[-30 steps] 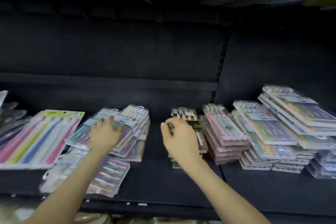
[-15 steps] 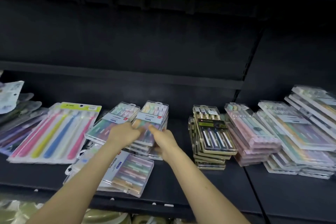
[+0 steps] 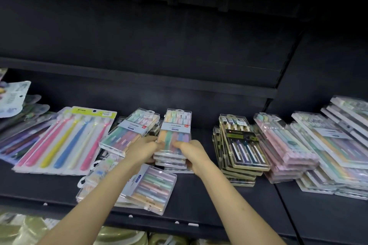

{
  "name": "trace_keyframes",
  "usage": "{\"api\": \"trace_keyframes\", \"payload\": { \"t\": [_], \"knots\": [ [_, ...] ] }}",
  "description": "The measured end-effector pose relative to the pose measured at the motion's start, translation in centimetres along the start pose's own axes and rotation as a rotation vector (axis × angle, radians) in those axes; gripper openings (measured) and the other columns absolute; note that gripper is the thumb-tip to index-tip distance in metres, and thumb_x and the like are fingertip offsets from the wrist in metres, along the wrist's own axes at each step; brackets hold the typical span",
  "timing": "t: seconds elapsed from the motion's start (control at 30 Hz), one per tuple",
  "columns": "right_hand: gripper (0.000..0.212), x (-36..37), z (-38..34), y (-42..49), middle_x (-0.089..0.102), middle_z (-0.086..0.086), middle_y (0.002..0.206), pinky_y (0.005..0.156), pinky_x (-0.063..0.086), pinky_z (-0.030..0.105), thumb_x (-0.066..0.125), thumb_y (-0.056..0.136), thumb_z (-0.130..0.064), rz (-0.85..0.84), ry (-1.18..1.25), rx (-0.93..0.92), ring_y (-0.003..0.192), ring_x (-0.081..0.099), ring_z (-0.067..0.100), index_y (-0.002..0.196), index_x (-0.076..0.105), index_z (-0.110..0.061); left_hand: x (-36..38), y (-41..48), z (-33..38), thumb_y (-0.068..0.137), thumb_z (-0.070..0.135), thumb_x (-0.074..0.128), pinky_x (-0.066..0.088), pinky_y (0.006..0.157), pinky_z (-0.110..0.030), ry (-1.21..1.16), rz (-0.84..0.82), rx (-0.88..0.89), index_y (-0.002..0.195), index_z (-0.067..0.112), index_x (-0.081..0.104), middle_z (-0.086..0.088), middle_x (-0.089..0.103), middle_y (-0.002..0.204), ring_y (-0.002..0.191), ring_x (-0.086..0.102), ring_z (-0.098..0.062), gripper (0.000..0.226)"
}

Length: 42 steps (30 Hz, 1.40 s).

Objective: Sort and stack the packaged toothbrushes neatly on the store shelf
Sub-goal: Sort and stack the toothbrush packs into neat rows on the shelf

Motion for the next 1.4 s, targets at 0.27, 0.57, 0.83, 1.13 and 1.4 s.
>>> {"api": "trace_keyframes", "payload": {
  "t": [0.27, 0.57, 0.83, 1.13, 1.4],
  "knots": [
    [0.020, 0.0, -0.8, 0.0, 0.068, 0.007, 0.097, 0.080, 0.057, 0.037, 0.075, 0.076, -0.016, 0.036, 0.219, 0.021, 0.091, 0.067, 0.023, 0.086, 0.057, -0.016, 0.5, 0.5, 0.4, 0.090, 0.018, 0.060, 0.042, 0.063, -0.028, 0.034, 0.033, 0.020, 0.084, 0.025, 0.059, 0.000, 0.059, 0.069, 0.060, 0.052, -0.016, 0.009],
    [0.050, 0.0, -1.4, -0.4, 0.068, 0.012, 0.110, 0.088, 0.055, 0.045, 0.072, 0.069, -0.017, -0.062, 0.107, 0.029, 0.098, 0.067, 0.029, 0.117, 0.062, -0.010, 1.2, -0.9, 1.0, 0.087, 0.007, 0.058, 0.050, 0.075, -0.038, -0.101, 0.060, -0.055, 0.083, 0.015, 0.054, -0.006, 0.059, 0.085, 0.078, 0.057, -0.020, 0.010],
    [0.036, -1.3, -2.9, -3.0, 0.071, 0.008, 0.107, 0.084, 0.055, 0.035, 0.066, 0.079, 0.001, -0.067, 0.204, -0.202, 0.097, 0.067, 0.024, 0.112, 0.064, -0.012, 2.0, -4.0, 2.8, 0.090, 0.010, 0.056, 0.050, 0.066, -0.031, -0.221, 0.008, 0.088, 0.088, 0.022, 0.066, 0.009, 0.072, 0.066, 0.072, 0.065, -0.015, 0.016],
    [0.044, -12.4, -7.1, -11.8, 0.072, 0.012, 0.107, 0.084, 0.056, 0.042, 0.072, 0.068, -0.006, -0.073, 0.365, -0.471, 0.098, 0.069, 0.031, 0.111, 0.068, -0.011, 7.4, -8.4, 10.4, 0.086, 0.022, 0.065, 0.052, 0.063, -0.020, -0.358, -0.128, 0.351, 0.113, 0.026, 0.059, 0.000, 0.068, 0.102, 0.084, 0.069, -0.007, 0.028],
    [0.033, -28.9, -5.9, -17.8, 0.074, 0.012, 0.096, 0.057, 0.053, 0.024, 0.065, 0.074, -0.002, 0.196, 0.307, -0.478, 0.082, 0.072, 0.025, 0.106, 0.072, -0.007, 21.9, -12.1, 16.2, 0.086, 0.021, 0.068, 0.054, 0.080, -0.032, -0.386, -0.516, 0.370, 0.123, 0.023, 0.060, -0.001, 0.073, 0.106, 0.094, 0.070, -0.015, 0.038]
  ]
}}
Point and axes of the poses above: each hand's wrist, its own y-axis towards the middle knuckle, its own x-axis out of the palm, z = x × y, the point moved 1 cm from there along y, towards the middle knuckle
